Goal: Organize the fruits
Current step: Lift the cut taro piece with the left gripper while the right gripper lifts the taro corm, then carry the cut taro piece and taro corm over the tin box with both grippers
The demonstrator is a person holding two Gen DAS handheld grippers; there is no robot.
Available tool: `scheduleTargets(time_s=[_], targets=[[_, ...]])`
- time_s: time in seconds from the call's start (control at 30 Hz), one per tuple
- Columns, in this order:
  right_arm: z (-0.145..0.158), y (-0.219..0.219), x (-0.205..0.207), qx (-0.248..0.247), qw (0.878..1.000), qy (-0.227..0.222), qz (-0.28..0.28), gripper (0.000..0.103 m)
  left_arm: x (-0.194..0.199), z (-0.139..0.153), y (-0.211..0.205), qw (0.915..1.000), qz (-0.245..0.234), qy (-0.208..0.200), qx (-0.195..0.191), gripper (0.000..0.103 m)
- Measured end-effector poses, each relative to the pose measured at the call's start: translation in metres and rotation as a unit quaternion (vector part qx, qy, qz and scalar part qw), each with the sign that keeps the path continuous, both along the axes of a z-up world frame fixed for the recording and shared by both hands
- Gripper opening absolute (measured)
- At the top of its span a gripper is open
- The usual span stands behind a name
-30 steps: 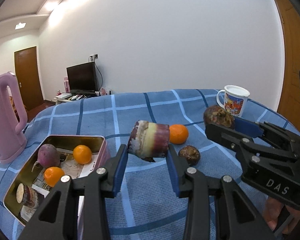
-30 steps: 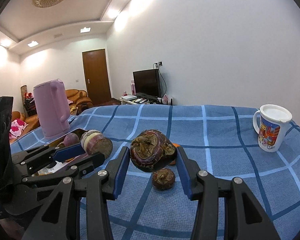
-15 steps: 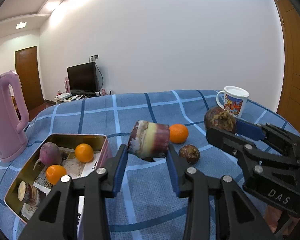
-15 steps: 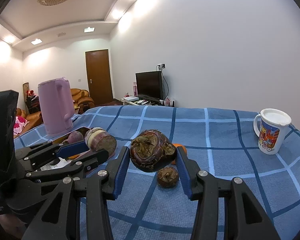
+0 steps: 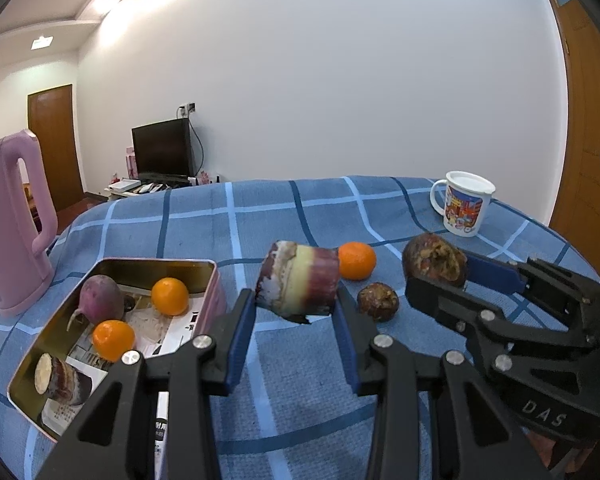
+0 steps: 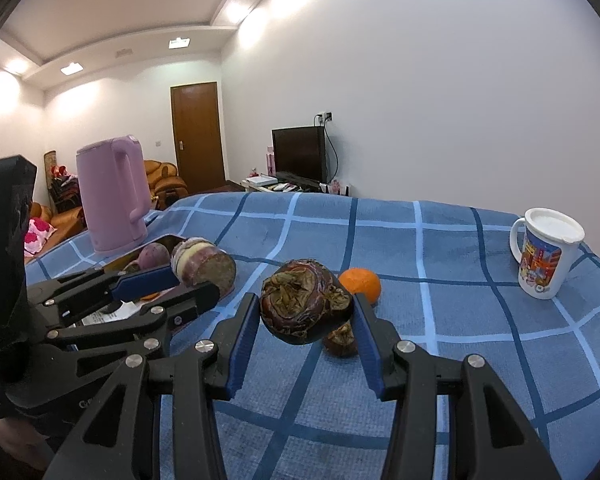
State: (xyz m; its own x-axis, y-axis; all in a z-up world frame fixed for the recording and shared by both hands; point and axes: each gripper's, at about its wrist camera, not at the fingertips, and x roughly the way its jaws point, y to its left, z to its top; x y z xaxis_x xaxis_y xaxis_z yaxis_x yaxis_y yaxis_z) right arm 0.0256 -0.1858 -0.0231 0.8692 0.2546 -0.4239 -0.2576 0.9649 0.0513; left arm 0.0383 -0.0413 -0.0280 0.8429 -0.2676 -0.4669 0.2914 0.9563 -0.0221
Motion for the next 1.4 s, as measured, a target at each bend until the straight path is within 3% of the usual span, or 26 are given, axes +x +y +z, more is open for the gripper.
scheduleTargets(time_s=[0.53, 1.4], targets=[[-0.003, 0.028, 0.002, -0.014, 0.999, 0.020, 0.021, 0.049, -0.010, 0.000, 0.026, 0.9995, 0.029, -0.008, 0.012, 0.040], [0.003, 0.086, 0.007, -0.030, 0.997, 0.028, 0.068, 0.049, -0.007, -0.005, 0.080, 0.9958, 0.090, 0.014, 0.011, 0.040]])
